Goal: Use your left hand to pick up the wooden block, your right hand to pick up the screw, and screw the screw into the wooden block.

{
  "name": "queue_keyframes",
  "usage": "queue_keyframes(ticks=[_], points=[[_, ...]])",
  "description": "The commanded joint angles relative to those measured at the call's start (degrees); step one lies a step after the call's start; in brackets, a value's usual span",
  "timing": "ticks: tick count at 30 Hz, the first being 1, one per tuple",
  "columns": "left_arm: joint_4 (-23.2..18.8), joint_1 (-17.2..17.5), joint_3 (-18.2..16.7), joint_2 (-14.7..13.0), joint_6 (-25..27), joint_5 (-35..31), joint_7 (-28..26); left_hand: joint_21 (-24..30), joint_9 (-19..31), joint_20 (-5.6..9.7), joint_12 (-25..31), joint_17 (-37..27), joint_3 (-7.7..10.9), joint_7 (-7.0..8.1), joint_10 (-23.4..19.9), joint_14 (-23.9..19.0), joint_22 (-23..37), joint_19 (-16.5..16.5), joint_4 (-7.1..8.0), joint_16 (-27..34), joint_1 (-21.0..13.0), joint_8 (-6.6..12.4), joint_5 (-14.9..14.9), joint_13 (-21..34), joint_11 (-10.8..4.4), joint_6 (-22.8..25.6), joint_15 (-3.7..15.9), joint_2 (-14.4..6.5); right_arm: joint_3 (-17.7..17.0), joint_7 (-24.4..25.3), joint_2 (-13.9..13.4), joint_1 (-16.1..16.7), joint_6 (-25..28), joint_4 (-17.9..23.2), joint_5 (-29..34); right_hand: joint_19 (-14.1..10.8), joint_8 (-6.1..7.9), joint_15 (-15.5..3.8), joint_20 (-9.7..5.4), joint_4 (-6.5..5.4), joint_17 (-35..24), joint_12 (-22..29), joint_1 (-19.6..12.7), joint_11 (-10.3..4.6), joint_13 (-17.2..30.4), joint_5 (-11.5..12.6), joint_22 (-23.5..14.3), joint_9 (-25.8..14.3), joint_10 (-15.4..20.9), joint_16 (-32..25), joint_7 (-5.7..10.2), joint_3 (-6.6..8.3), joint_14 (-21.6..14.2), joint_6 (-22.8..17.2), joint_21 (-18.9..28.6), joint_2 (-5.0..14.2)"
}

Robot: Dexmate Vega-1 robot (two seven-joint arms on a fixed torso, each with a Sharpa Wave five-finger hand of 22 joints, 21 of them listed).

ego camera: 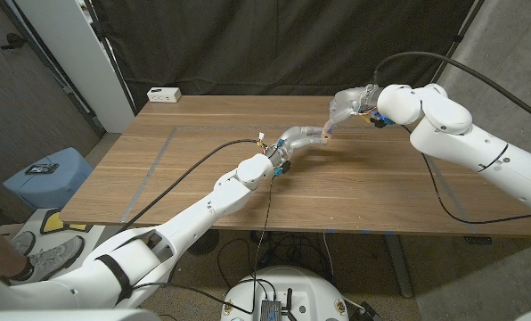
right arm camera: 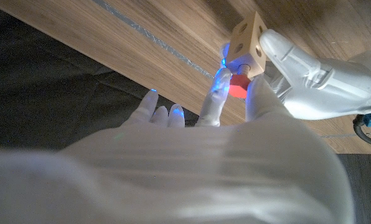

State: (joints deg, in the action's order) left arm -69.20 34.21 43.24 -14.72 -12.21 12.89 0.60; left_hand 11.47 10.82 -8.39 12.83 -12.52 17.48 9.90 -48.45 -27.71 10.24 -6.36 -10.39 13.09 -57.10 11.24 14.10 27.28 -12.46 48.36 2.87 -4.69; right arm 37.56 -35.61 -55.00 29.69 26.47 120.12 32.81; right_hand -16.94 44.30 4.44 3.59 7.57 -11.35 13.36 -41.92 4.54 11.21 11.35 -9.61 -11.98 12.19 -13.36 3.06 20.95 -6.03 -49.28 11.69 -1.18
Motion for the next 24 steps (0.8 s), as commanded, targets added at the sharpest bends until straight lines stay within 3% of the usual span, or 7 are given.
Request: queue_keyframes(ticks=[1,15,24], points=[[0.83,-0.37,0.02,0.28,-0.10,0.26,0.27,0.39,0.20,-0.20,0.53,-0.13,2.15,-0.21,-0.54,-0.38,0.31,-0.14,1.76,-0.05,1.17,0.29,0.53,3.28,0.04,0.77,3.43,-1.30,0.65,2.04,0.78,0.70,2.13,0.14,3.31,-1.37,1.12,-0.52,-0.33,-0.31,-0.15,0.44,0.96,-0.41,-0.07,-0.10,-0.18,0.09,2.10,-0.54,0.05,-0.11,-1.65,-3.07,0.26,-0.08],[2.18,-0.87,-0.05,0.79,-0.47,0.57,0.49,0.39,0.20,-0.28,0.45,-0.01,2.46,-0.32,-0.55,-0.30,0.32,-0.15,1.79,-0.21,1.34,0.24,0.64,3.08,0.07,0.68,3.24,-1.39,1.88,3.13,2.59,0.61,3.02,-1.29,6.30,-3.97,3.05,-2.29,-1.32,-0.46,-0.07,0.69,3.47,-1.52,-0.17,-0.49,-0.21,0.93,6.87,-0.94,-0.12,-0.97,-5.10,-11.70,0.32,-0.20],[3.47,-1.42,-0.02,1.29,-0.82,0.87,0.94,0.38,0.20,-0.31,0.35,0.09,2.67,-0.42,-0.50,-0.28,0.32,-0.12,1.79,-0.31,1.47,0.26,0.72,2.91,0.07,0.74,3.15,-1.39,2.23,3.11,3.38,0.55,3.90,-1.94,7.20,-4.68,2.61,-2.53,-1.46,-1.54,-0.16,0.64,7.40,-0.96,-0.23,-1.12,-0.24,1.49,9.06,-1.03,-0.71,-2.66,-6.66,-13.99,0.15,-1.76]])
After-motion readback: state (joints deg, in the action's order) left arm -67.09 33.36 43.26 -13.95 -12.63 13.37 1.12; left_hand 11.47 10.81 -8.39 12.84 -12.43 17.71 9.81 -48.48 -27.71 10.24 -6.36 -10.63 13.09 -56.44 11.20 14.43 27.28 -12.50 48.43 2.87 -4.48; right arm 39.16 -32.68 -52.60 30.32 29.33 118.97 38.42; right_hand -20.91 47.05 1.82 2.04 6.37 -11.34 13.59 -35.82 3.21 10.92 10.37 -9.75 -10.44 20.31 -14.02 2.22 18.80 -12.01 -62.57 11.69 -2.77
